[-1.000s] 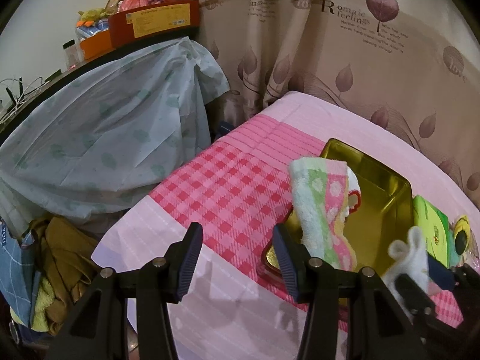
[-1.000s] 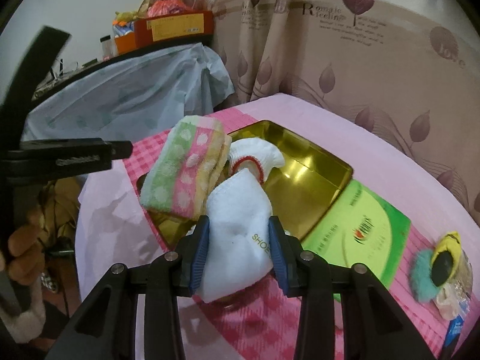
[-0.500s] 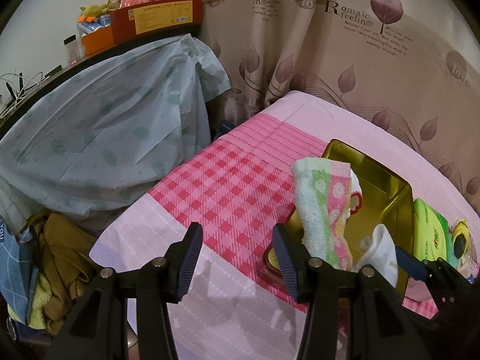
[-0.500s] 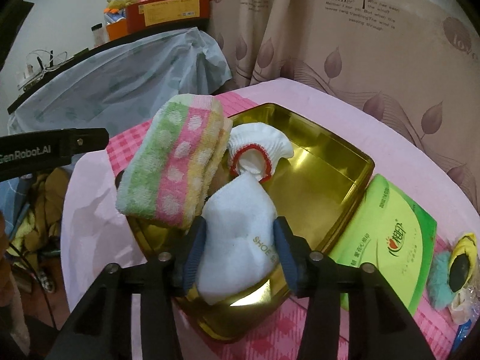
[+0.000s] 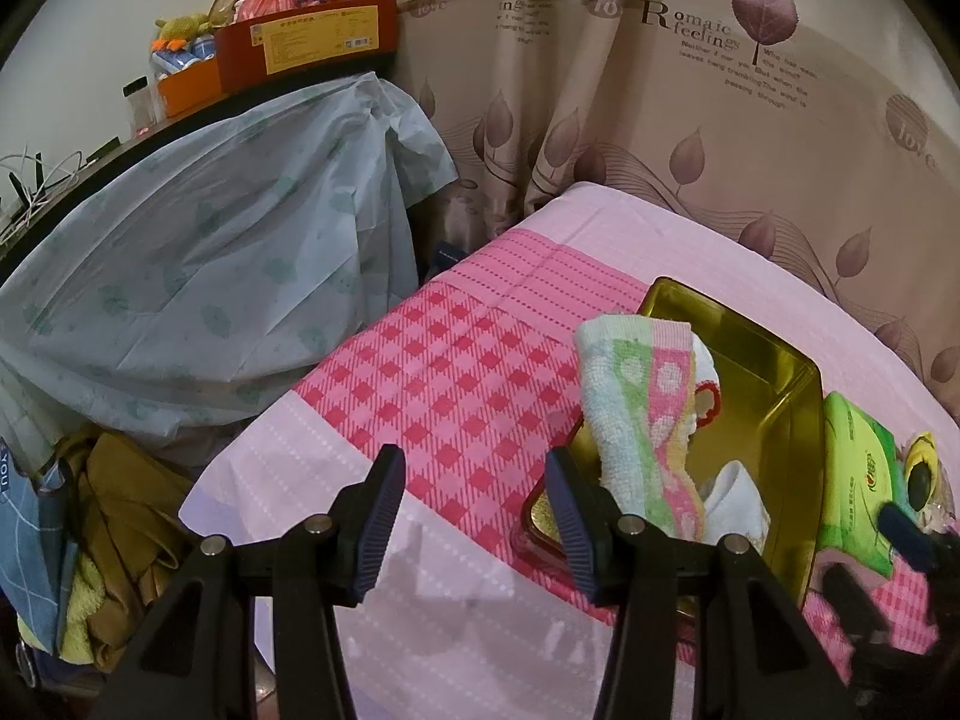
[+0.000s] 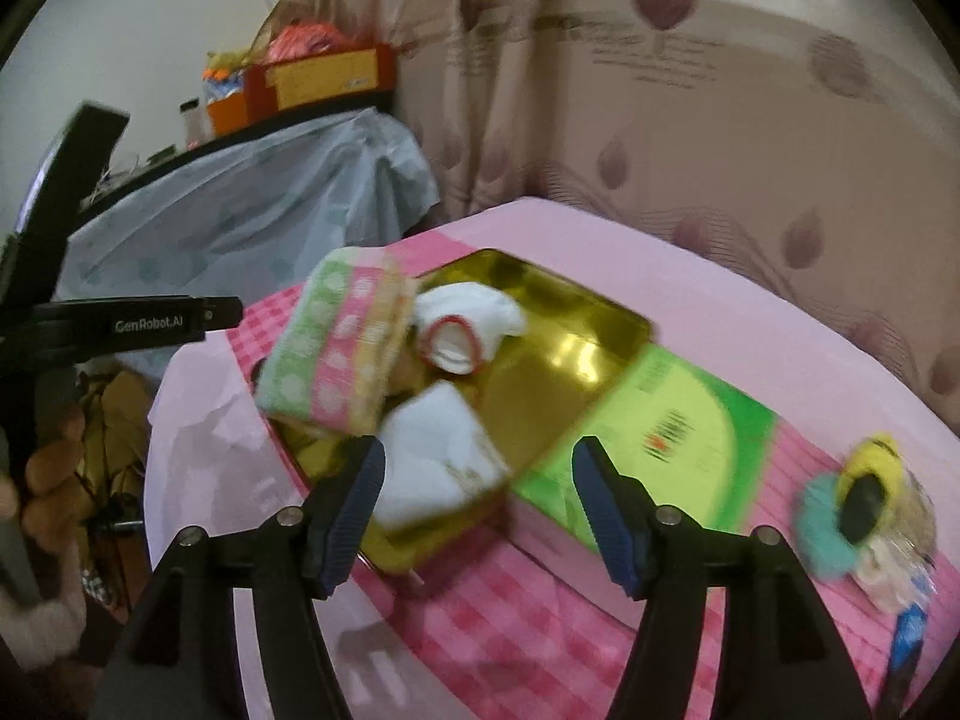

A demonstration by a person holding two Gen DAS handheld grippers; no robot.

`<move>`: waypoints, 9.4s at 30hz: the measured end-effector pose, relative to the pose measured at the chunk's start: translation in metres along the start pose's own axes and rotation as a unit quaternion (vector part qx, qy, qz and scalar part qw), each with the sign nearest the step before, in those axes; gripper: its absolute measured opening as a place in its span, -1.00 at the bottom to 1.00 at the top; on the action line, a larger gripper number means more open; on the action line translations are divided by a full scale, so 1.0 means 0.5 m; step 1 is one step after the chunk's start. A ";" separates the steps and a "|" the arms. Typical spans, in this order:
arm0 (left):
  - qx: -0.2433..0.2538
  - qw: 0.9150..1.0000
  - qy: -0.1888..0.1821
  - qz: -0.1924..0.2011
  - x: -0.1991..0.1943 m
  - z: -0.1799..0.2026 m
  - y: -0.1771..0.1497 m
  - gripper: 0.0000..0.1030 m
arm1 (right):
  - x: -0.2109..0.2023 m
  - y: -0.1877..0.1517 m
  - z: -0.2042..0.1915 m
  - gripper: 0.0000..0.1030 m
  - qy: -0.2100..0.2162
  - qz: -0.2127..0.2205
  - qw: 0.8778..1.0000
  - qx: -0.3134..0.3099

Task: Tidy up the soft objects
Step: 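Carry the white SHOE pad into the gold tin and open the right tool, then grasp the black Double Protein packet with the right tool, then grasp the yellow-and-black puff with the left tool, then carry the yellow puff into the gold tin and open the left tool, then carry the protein packet into the gold tin and open the right tool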

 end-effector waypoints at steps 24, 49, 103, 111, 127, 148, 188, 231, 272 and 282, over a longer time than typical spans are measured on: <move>0.035 0.999 0.010 0.005 -0.006 0.023 -0.006 -0.04 | -0.168 -0.293 0.540 0.21 -0.239 -0.055 0.953 0.178; 0.127 0.992 0.004 0.018 -0.034 0.147 -0.020 -0.04 | -0.096 -0.325 0.605 -0.27 -0.211 -0.078 0.953 0.205; 0.301 0.911 -0.239 -0.147 0.067 0.901 -0.095 -0.27 | -0.190 -0.418 0.623 -0.18 -0.193 -0.056 0.947 0.251; 0.303 0.912 -0.236 -0.143 0.041 0.891 -0.106 -0.31 | -0.187 -0.417 0.620 -0.15 -0.193 -0.057 0.948 0.248; 0.296 0.915 -0.243 -0.125 -0.059 0.826 -0.094 -0.31 | -0.185 -0.414 0.619 -0.14 -0.196 -0.059 0.947 0.247; 0.267 0.948 -0.163 -0.056 -0.098 0.596 0.029 -0.31 | -0.184 -0.414 0.618 -0.15 -0.198 -0.060 0.947 0.245; 0.215 0.966 -0.066 -0.128 0.177 0.448 0.076 -0.21 | -0.181 -0.414 0.616 -0.15 -0.206 -0.066 0.947 0.237; 0.219 0.974 -0.007 0.055 -0.092 0.269 -0.013 -0.04 | -0.178 -0.407 0.602 -0.32 -0.236 -0.076 0.942 0.227; -0.014 0.996 0.067 0.057 -0.069 0.008 0.010 0.00 | -0.090 -0.014 0.153 -0.38 -0.064 -0.009 0.996 0.066; -0.032 0.996 0.068 0.042 -0.060 -0.010 0.011 0.01 | 0.025 0.067 0.000 -0.38 -0.002 -0.022 1.000 0.021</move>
Point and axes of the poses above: each gripper's, at about its wrist camera, not at the fingertips, and x roughly the way its jaws point, z to its right, y to its top, the point moved 3 cm from there along x, roughly the way its jaws point, and after that the axes turned 2 degrees about y, right-handed, at the moved point
